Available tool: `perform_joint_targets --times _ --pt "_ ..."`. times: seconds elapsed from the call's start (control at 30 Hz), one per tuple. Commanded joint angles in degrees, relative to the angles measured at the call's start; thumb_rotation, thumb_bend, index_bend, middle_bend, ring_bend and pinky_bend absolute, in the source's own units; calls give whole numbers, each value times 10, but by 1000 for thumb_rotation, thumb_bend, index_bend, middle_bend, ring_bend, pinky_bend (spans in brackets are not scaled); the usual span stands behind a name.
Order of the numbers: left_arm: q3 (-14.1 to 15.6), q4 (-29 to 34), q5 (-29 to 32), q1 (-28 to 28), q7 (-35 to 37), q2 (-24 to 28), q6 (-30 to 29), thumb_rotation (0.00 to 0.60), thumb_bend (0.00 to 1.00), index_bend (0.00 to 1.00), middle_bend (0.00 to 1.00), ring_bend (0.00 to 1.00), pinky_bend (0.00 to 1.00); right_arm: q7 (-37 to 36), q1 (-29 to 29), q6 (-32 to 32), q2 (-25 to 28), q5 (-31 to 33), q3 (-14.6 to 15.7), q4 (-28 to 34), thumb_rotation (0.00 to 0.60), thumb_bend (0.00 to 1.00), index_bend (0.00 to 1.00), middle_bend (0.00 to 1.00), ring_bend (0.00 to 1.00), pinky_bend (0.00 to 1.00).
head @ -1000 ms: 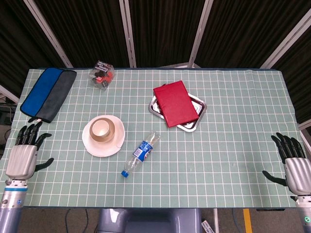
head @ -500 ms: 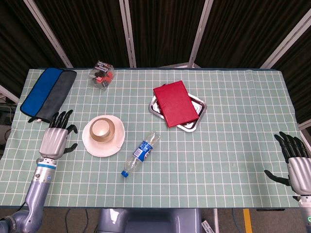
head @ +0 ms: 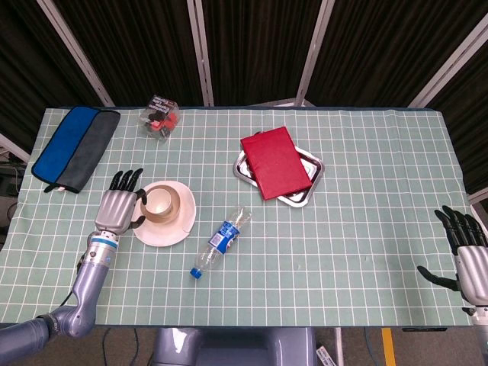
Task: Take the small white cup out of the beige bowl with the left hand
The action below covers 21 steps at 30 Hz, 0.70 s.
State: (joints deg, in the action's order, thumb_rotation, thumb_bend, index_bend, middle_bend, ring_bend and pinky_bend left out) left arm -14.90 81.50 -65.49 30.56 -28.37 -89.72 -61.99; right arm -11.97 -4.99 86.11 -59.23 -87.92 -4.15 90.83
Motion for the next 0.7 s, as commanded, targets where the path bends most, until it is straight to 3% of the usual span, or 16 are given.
perform_joint_targets --times 0.03,0.4,0.7 --pt "2 -10 2 9 0 -10 2 600 288 528 0 0 0 -3 0 0 1 1 -1 -1 600 32 37 0 0 0" --pt "9 -29 27 30 -11 -31 12 600 393 557 0 0 0 -7 0 1 2 -3 1 0 600 33 37 0 0 0" --pt "18 -10 26 29 -6 -20 -5 600 589 586 0 0 0 -6 0 1 2 -4 1 0 600 33 37 0 0 0"
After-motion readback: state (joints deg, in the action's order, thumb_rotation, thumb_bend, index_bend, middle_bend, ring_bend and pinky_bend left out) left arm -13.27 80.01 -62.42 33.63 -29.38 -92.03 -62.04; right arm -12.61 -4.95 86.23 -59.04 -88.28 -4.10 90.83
